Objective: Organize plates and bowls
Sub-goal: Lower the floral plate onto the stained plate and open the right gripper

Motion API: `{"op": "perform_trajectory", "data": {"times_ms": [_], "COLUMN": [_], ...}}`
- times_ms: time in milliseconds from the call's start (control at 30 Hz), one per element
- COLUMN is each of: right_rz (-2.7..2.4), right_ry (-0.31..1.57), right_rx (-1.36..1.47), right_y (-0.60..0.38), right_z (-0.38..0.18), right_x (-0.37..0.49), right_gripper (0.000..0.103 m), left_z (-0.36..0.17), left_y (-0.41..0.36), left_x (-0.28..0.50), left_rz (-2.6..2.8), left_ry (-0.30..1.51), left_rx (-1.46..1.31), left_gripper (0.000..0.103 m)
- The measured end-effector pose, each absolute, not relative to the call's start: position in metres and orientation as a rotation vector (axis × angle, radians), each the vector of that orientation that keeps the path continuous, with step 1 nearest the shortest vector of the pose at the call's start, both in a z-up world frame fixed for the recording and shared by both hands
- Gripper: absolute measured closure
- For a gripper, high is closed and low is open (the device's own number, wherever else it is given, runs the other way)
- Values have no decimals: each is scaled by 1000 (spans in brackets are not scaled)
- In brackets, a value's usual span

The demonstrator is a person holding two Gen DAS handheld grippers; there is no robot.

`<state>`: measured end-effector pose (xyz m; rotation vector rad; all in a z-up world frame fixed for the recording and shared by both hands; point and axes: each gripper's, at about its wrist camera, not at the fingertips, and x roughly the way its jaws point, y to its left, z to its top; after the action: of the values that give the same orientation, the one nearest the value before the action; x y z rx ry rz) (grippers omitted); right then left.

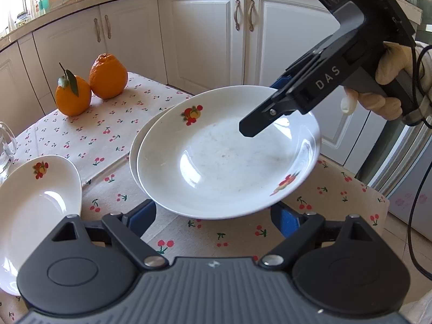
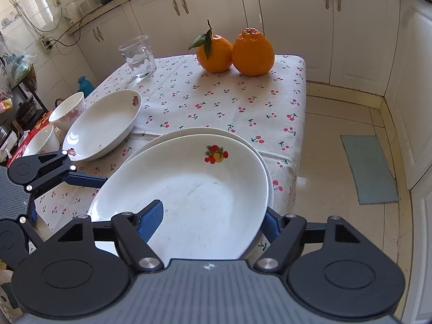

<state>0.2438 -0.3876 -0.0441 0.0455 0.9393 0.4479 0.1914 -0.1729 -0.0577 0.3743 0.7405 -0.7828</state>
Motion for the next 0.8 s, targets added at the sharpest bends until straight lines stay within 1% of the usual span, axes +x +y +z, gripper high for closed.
{"op": "perform_trajectory", "data": {"times_ms": [800], "right_rz": [344], "right_ry": [982], "right_rx": [0], "right_y": [-377], "right_z": [-40], "right_x": [218], "right_gripper": [23], "left_z": [-53], "left_y": [-171], "left_x": [179], "left_rz": [-772], "left_ry": [721], "left_rx": [356], "left_gripper": [12]}}
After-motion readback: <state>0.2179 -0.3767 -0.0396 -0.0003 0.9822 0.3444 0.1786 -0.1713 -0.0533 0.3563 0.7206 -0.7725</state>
